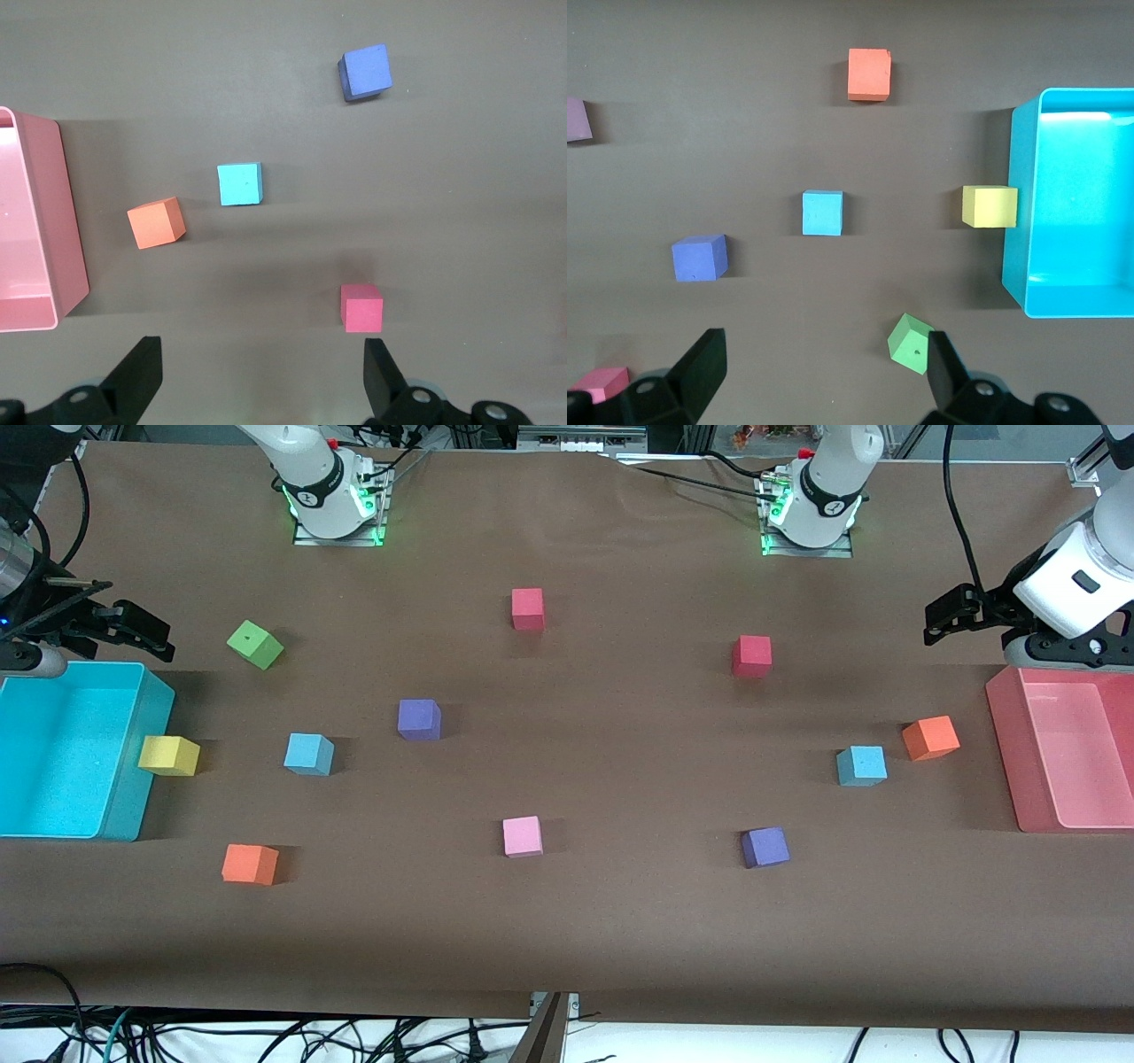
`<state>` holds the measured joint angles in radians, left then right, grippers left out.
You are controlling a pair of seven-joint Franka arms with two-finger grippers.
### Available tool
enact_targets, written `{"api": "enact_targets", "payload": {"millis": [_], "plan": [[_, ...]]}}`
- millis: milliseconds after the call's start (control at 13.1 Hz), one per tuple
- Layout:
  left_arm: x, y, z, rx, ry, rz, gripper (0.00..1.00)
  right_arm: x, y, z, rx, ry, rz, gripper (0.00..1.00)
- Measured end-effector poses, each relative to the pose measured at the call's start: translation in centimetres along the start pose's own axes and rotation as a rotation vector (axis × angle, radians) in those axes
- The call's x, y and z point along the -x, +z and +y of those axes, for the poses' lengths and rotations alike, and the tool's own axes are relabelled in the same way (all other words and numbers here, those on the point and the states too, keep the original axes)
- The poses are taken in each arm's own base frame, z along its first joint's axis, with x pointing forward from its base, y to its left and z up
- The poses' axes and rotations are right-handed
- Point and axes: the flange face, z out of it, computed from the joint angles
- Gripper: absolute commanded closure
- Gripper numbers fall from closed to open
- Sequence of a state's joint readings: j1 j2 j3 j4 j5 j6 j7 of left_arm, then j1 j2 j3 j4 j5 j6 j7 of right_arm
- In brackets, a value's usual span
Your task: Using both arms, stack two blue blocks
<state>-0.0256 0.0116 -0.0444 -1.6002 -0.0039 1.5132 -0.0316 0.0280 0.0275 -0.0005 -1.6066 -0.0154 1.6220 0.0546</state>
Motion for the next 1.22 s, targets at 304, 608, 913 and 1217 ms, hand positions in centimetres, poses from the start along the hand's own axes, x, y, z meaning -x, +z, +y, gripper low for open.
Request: {"api": "enact_targets", "payload": {"millis": [304,608,913,1217], "plan": [[0.07,-0.11,0.08,0.0,0.001,0.002,0.0,0.0,0.0,0.0,0.0,0.0,0.0,0.0],[0.07,-0.11,0.08,0.0,0.001,0.002,0.0,0.0,0.0,0.0,0.0,0.0,0.0,0.0],[0.07,-0.11,0.18,0.0,0.003,0.002,0.0,0.0,0.0,0.0,0.0,0.0,0.0,0.0],[0.1,-0.11,0.77,-0.001,0.014,0.002,0.0,0.0,0.0,0.0,0.0,0.0,0.0,0.0]]}}
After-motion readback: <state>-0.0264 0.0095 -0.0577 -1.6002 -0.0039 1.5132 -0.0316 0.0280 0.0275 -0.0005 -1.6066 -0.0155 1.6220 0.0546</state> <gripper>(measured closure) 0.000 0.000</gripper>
